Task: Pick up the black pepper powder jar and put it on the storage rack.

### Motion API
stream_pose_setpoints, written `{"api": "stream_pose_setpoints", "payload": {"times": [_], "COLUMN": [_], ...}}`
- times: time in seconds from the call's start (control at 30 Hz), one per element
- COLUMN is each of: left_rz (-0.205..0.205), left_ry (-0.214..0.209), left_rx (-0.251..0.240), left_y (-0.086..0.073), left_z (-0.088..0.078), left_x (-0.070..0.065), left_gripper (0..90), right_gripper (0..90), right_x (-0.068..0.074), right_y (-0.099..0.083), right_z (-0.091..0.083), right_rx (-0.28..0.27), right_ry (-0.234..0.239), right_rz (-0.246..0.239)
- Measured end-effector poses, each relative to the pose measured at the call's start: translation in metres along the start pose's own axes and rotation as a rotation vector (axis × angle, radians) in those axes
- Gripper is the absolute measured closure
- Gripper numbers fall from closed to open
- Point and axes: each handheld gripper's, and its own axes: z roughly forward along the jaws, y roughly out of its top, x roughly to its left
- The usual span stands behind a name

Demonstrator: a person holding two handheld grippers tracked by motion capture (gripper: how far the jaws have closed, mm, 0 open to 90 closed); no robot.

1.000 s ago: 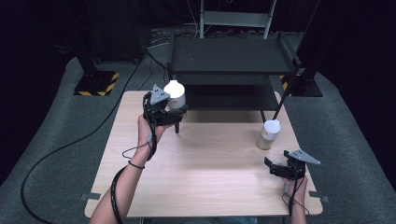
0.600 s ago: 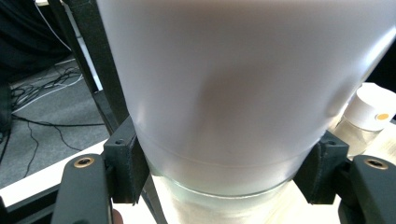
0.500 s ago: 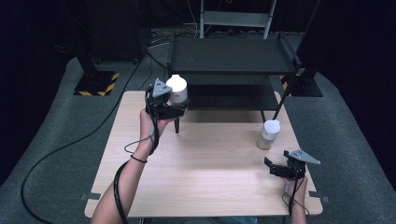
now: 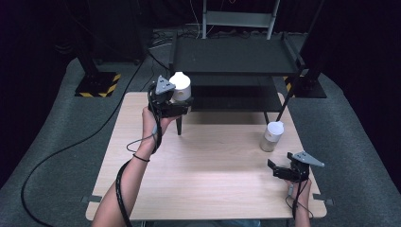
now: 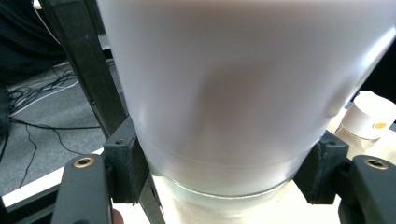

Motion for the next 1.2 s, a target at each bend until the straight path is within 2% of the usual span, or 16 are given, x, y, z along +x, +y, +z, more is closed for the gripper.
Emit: {"api": "stream_pose_setpoints", "payload": {"times": [1.2], "left_rz": [0.019], "left_ry": [0.0], "left_rx": [-0.018], "left_y": [0.03], "left_z": [-0.013], "left_x": [0.001], "left_gripper": [30.7], "right_gripper": [1.0], "right_x": [0.0], "right_y": [0.0], "right_z": [0.0], "right_rx": [0.003], "right_ry": [0.0], "right_rz": [-0.002]}}
